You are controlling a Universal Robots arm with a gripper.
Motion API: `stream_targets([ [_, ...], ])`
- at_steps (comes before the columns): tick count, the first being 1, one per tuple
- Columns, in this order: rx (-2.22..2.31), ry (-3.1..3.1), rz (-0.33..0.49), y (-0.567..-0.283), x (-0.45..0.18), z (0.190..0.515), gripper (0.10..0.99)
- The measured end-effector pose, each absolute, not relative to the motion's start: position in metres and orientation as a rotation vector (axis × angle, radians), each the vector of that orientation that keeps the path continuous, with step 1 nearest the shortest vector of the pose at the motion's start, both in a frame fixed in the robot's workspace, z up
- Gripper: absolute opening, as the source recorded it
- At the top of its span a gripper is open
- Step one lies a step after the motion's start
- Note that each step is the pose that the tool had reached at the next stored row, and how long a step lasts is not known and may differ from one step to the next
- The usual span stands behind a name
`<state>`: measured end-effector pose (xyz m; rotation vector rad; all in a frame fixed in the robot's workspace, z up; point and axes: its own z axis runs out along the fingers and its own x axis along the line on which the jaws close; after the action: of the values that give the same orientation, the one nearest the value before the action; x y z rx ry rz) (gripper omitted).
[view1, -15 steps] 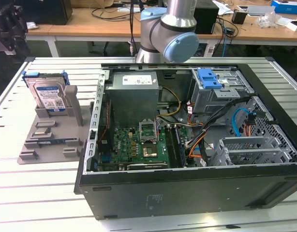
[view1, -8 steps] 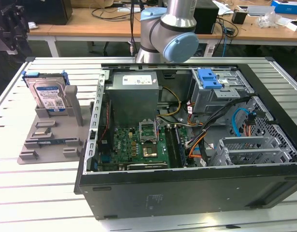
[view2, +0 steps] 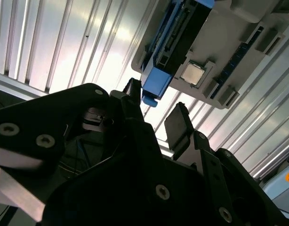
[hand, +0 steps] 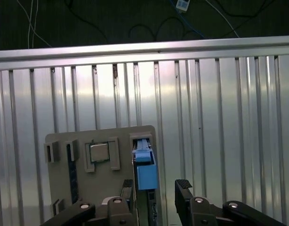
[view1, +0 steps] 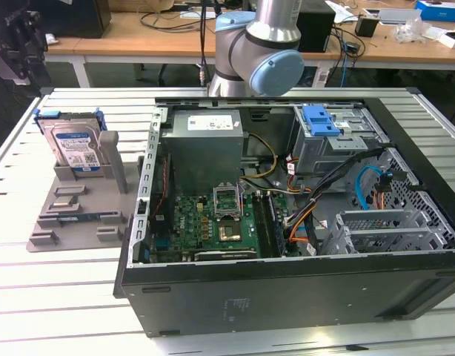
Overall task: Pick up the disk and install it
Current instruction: 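Pick up the disk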
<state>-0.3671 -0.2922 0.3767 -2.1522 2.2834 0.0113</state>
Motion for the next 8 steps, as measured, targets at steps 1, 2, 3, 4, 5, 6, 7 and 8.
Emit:
stream_targets([
  [1, -2.152, 2.284, 0.011, -0.292, -0.367, 0.376, 0.482],
  [2, -2.153, 2.284, 0.010, -0.292, -0.367, 0.375, 0.482],
  [3, -2.154, 2.285, 0.008, -0.292, -0.366, 0.373, 0.482],
  [4, -2.155, 2.286, 0.006, -0.292, -0.366, 0.372, 0.482],
  [5, -2.159, 2.285, 0.001, -0.292, -0.365, 0.370, 0.482],
  [6, -2.166, 2.281, -0.002, -0.292, -0.365, 0.369, 0.482],
  [7, -2.181, 2.268, -0.003, -0.292, -0.364, 0.367, 0.482],
  [8, -2.209, 2.242, -0.005, -0.292, -0.363, 0.365, 0.482],
])
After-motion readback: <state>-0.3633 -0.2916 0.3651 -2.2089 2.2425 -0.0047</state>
